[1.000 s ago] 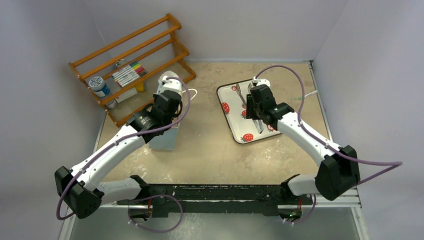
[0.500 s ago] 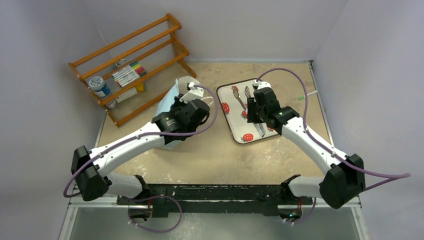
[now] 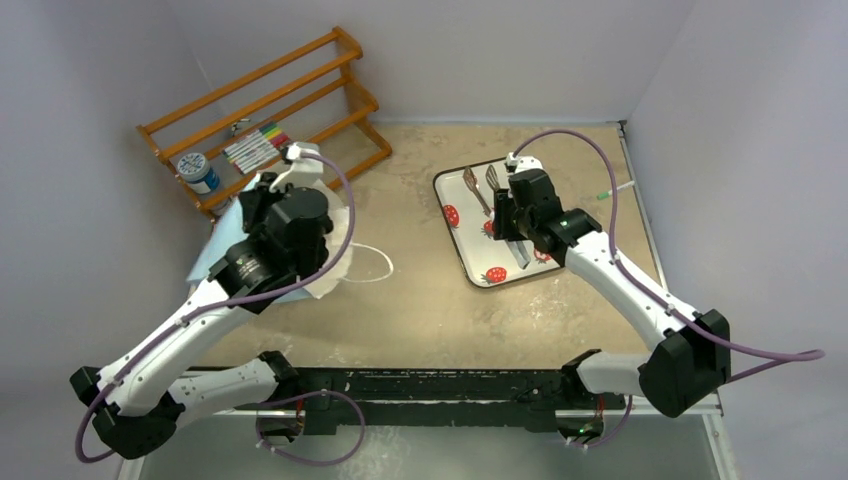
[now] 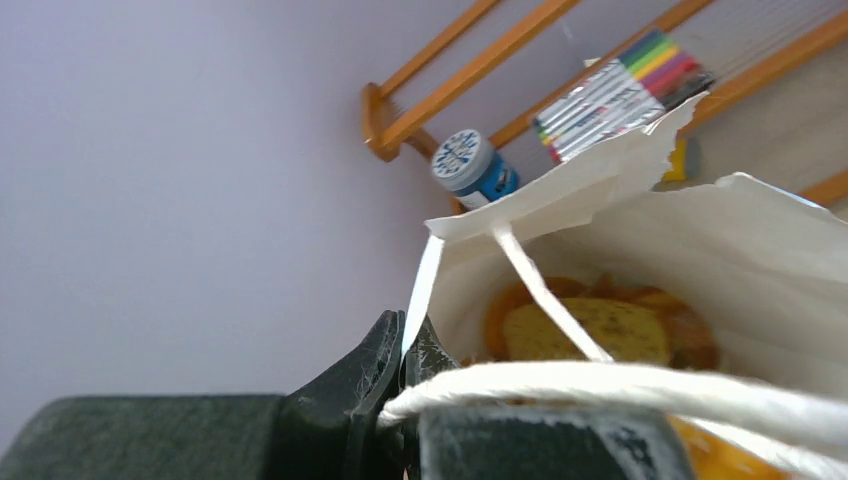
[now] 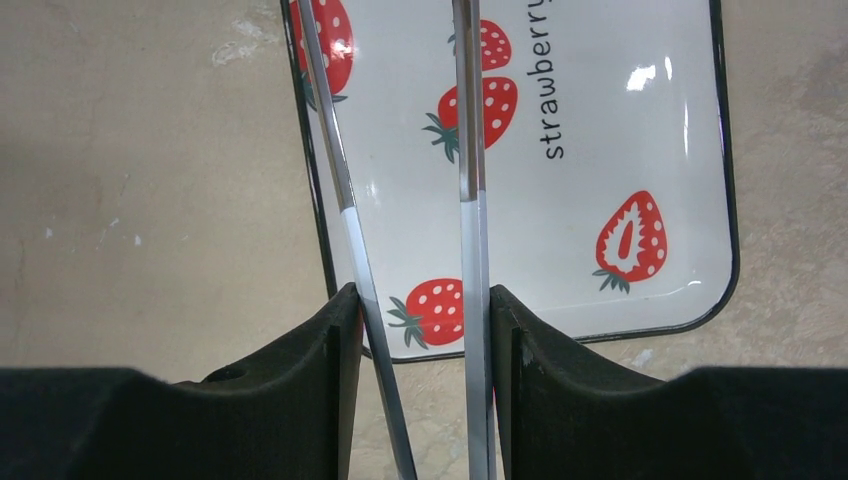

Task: Take the fake bread out of the paper bag
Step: Adjust the paper bag at the center of the board, then take out the fake bread from the paper bag.

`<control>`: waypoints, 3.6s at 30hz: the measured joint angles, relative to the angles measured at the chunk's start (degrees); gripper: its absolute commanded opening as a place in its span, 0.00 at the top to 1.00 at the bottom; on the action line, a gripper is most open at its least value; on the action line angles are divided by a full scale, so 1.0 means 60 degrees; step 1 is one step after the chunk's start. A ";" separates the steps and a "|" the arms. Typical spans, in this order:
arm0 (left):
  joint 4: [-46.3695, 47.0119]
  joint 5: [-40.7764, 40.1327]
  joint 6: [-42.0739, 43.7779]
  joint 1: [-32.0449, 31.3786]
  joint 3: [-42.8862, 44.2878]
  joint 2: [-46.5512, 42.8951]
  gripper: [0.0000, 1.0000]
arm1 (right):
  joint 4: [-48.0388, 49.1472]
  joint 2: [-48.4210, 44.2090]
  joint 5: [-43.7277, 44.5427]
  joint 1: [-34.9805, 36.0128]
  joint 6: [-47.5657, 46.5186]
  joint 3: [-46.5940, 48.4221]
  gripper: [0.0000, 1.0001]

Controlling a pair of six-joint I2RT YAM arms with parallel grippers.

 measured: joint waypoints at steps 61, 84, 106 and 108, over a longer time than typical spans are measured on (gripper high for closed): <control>0.0922 0.2626 -0.7144 -0.0816 -0.2186 0.3184 1.00 | -0.0437 -0.1796 -0.3202 0.3526 0.0820 -0.1435 0.59; 0.0557 0.3880 -0.6867 -0.0816 -0.2167 0.2226 1.00 | 0.1810 -0.0044 -0.4885 0.3566 0.1785 -0.1756 0.56; 0.0379 0.4277 -0.6630 -0.0820 -0.1934 0.1639 1.00 | 0.3289 0.0466 -0.6655 0.2142 0.3330 -0.2718 0.56; 0.0375 0.4291 -0.6634 -0.0820 -0.1934 0.1559 1.00 | 0.3406 0.0506 -0.6816 0.2065 0.3370 -0.2718 0.56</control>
